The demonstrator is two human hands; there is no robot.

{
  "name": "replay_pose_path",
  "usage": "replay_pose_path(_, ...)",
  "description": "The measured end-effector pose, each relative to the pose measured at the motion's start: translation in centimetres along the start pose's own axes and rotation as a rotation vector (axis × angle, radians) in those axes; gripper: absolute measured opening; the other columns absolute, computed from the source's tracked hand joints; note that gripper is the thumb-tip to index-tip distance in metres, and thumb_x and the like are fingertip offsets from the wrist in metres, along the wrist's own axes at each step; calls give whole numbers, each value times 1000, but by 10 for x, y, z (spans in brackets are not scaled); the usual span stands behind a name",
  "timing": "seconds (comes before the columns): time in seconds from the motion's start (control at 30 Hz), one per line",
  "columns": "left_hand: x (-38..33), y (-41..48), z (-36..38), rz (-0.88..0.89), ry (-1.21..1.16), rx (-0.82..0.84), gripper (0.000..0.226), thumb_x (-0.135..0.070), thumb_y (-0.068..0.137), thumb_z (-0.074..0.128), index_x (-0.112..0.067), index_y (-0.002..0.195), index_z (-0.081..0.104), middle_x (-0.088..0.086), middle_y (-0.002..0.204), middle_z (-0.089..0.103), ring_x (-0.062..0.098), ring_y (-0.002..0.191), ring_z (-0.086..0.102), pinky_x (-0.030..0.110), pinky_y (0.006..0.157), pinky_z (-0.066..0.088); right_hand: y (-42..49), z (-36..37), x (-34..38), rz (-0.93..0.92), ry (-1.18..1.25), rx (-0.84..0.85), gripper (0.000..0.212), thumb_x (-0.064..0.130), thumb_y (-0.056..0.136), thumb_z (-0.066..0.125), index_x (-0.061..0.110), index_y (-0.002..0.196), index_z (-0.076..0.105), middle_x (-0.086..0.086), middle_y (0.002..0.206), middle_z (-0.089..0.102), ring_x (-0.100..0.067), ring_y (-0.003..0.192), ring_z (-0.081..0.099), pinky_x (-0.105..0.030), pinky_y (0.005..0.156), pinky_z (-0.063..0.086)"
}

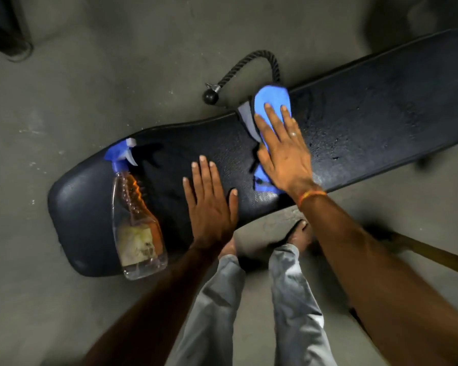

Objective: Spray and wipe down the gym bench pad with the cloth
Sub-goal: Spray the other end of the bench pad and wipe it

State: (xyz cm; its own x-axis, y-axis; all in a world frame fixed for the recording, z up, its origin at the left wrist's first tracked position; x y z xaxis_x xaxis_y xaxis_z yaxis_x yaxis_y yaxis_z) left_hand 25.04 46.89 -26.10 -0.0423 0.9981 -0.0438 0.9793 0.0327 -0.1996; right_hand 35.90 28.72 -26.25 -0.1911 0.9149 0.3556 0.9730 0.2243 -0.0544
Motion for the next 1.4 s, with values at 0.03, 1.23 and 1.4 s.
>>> replay_pose_path(0.03, 0, 0, -1, 4, 9, 16, 74, -50, 104, 29, -4, 161, 15, 16, 170, 5, 33, 158, 2, 57, 126, 10, -15, -2, -5, -31, -13, 12, 63, 28, 96, 43, 21, 158, 33, -4, 169, 21, -33, 157, 12, -48, 127, 17)
replay_pose_path(1.23, -71, 124, -9, -130, -76, -107, 68, -47, 103, 28, -13, 161, 18, 7, 169, 20, 32, 157, 12, 63, 124, 8, -27, -24, -55, 225, -11, -14, 62, 30, 98, 43, 20, 159, 32, -6, 169, 20, -30, 158, 12, -46, 126, 20)
replay_pose_path(1.4, -71, 124, -7, -128, -61, -133, 67, -48, 104, 26, -14, 161, 20, 7, 168, 22, 32, 157, 14, 62, 124, 8, 60, -30, -78, 307, 6, -89, 60, 31, 96, 41, 16, 154, 42, -8, 166, 30, -33, 156, 19, -44, 127, 18)
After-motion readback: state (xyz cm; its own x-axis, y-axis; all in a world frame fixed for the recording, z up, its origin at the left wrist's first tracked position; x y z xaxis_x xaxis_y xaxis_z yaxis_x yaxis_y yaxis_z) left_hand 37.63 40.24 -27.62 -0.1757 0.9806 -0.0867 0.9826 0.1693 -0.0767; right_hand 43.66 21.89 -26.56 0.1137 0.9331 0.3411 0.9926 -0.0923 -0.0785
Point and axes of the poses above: each hand's wrist, its own y-axis towards the middle knuckle, its own z-axis out of the palm, x = y × z, the point moved 1 cm from there along y, towards the middle knuckle
